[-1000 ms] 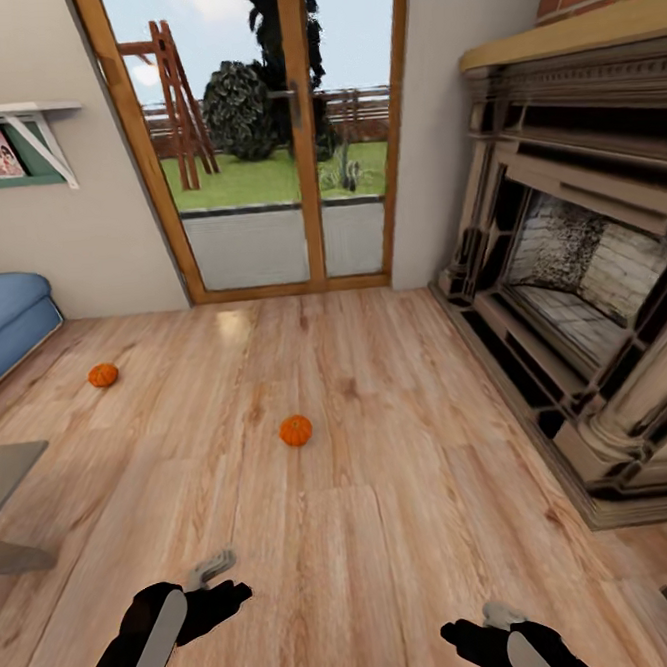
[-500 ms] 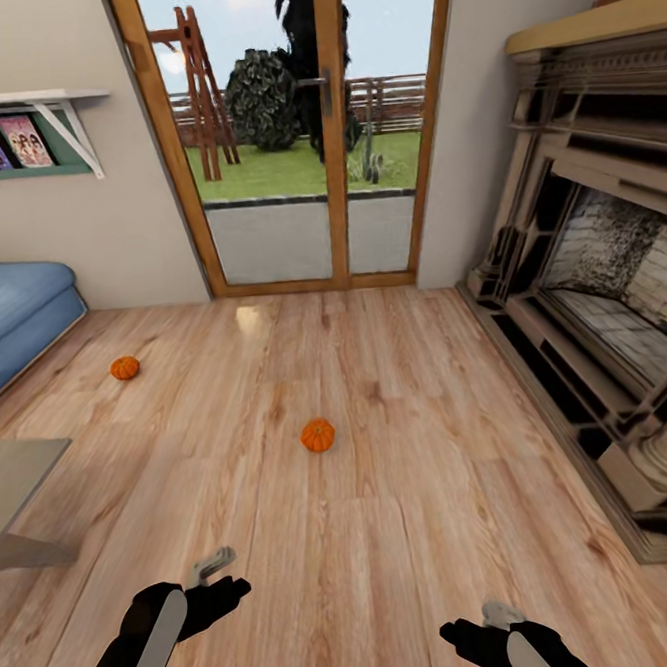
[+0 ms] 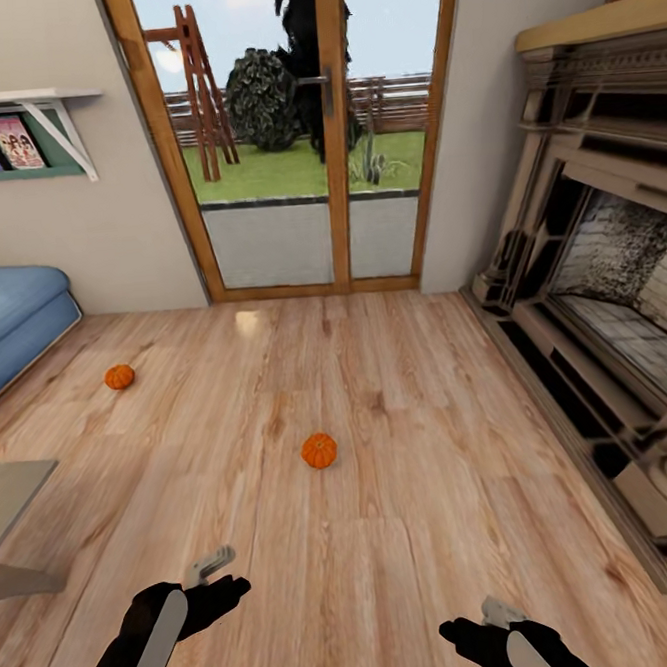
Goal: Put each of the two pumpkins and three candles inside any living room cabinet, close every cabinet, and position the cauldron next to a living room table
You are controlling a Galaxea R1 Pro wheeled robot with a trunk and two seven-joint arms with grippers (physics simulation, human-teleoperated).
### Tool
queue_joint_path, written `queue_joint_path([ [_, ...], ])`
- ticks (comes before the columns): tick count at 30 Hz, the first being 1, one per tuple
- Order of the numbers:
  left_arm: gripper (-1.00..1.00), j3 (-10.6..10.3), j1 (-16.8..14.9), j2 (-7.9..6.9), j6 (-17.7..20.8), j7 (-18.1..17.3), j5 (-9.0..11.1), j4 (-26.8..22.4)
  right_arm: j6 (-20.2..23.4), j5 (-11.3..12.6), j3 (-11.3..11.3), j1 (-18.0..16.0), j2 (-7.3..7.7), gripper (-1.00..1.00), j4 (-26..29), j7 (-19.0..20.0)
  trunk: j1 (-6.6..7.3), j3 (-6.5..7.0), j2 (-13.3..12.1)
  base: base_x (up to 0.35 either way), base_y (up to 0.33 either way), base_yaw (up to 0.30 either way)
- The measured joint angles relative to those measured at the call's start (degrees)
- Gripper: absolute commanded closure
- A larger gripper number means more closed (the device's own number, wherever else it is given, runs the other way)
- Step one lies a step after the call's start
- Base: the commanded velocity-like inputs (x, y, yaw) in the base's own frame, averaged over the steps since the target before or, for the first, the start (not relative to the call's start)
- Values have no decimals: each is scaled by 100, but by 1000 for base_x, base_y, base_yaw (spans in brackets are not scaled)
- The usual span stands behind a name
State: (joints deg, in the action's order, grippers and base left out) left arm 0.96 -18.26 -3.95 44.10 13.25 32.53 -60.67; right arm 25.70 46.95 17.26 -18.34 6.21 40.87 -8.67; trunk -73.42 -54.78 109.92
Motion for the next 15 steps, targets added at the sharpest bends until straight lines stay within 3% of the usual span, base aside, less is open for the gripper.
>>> queue_joint_path([
  [15, -100, -9, 0, 0, -1, 8, 0, 0, 19, 0, 0, 0, -31, -100, -12, -26, 0, -112, 0, 205, 18, 57],
])
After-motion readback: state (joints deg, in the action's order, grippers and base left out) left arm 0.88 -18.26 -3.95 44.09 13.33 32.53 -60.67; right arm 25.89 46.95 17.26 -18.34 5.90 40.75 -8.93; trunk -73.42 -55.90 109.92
